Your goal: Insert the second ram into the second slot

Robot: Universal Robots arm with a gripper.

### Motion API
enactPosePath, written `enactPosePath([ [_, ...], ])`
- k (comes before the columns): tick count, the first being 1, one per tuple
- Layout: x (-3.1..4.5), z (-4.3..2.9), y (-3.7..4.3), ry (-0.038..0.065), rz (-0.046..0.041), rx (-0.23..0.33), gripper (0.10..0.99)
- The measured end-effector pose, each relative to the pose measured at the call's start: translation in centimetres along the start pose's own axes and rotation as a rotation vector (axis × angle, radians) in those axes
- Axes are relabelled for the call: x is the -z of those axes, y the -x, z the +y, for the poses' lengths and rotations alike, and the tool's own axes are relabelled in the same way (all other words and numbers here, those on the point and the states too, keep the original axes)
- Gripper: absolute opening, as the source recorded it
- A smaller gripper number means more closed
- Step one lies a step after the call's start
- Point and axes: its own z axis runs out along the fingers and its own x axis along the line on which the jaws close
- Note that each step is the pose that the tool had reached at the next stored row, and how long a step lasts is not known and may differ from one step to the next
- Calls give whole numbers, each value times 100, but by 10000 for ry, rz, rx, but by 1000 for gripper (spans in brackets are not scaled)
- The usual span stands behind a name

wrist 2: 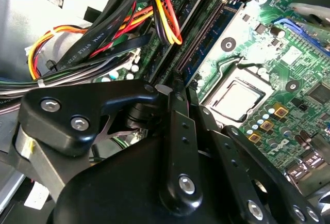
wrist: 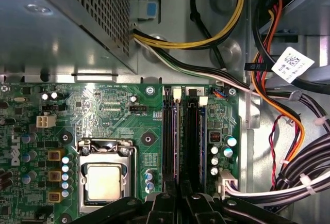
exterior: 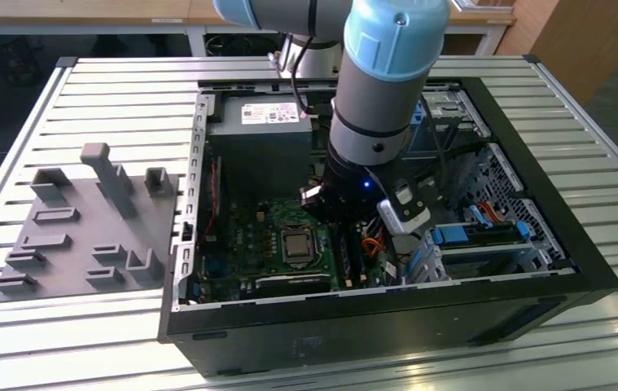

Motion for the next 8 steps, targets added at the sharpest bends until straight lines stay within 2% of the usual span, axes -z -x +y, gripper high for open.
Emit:
enactPosePath([
  [8, 10, 1, 0, 2, 0, 0, 141],
])
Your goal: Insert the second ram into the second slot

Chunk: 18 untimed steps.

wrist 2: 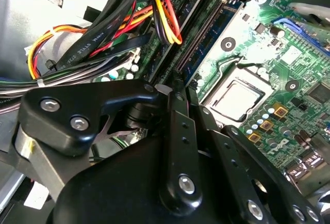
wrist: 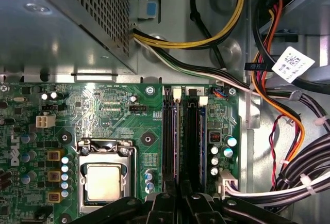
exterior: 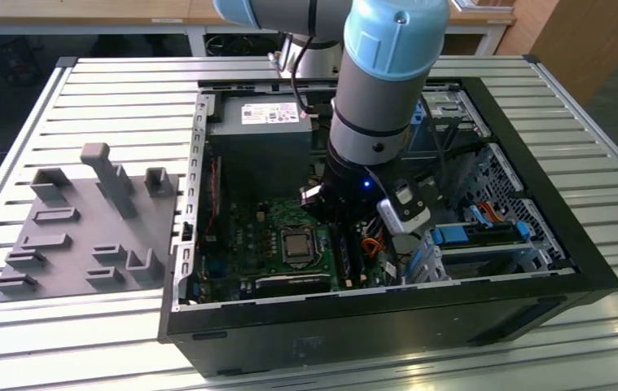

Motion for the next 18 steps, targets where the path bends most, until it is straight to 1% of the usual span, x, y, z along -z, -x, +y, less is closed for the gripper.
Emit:
enactPosePath([
  [7, 8, -1, 7, -6, -1, -111, 141],
  [13, -23, -1, 8, -6, 0, -120, 141],
  [18, -16, -1, 8, -3, -2, -120, 141],
])
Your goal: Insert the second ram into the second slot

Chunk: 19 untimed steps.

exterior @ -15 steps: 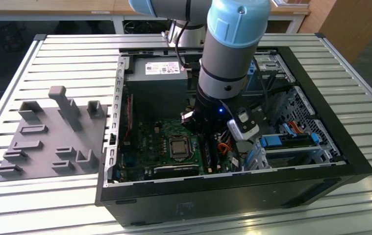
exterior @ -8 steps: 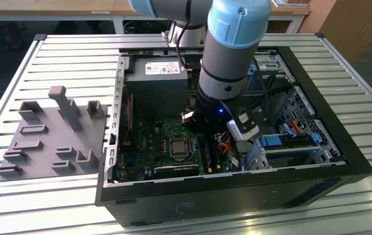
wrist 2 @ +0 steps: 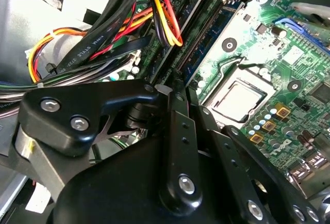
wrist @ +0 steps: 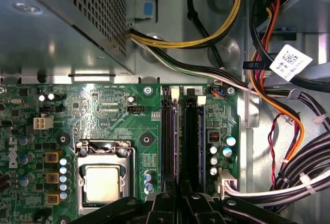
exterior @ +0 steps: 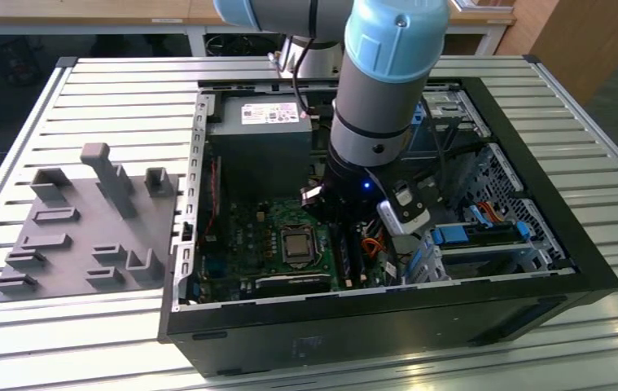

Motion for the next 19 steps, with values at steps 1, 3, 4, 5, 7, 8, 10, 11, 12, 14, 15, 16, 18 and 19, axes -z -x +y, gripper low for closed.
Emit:
enactPosePath([
  [1, 6, 0, 0, 0, 0, 0, 141],
  [3, 19, 0, 0, -2, 1, 0, 141],
  [4, 25, 0, -1, -2, 1, 0, 141],
  [5, 30, 0, -1, -2, 1, 0, 141],
  [7, 29, 1, -1, 1, 0, 0, 141],
  [8, 30, 1, -1, 1, 0, 0, 141],
  [10, 32, 0, -1, -2, 1, 0, 141],
  [11, 32, 0, -1, -2, 1, 0, 141],
  [12, 32, 0, -1, -1, 0, 0, 141],
  [14, 32, 0, -1, -4, 1, 0, 141],
  [15, 33, 0, -1, -5, 1, 0, 141],
  [16, 32, 0, -1, -5, 1, 1, 141],
  [18, 32, 0, 0, -17, 1, 0, 141],
  [19, 32, 1, 0, -59, 2, 0, 141],
])
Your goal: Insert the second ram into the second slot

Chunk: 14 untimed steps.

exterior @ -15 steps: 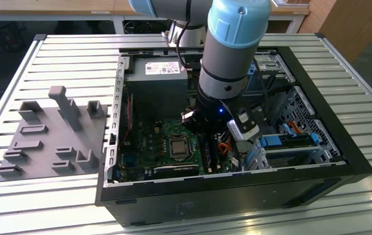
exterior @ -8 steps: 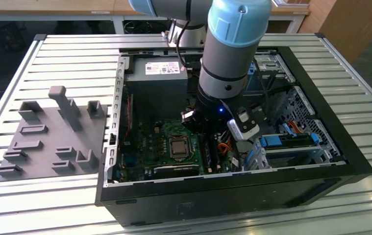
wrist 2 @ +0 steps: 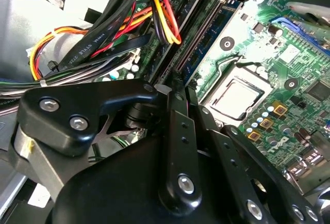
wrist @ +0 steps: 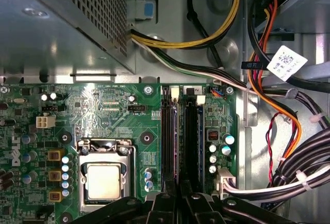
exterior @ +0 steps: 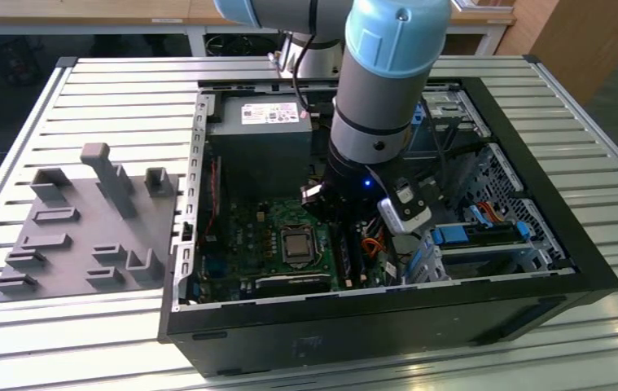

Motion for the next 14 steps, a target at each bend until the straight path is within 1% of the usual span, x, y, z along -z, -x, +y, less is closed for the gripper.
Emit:
enactPosePath([
  [2, 0, 0, 0, -78, 1, -1, 141],
  [4, 0, 0, -1, -112, 2, -3, 141],
  [14, -12, 0, -1, -118, 6, -3, 141],
])
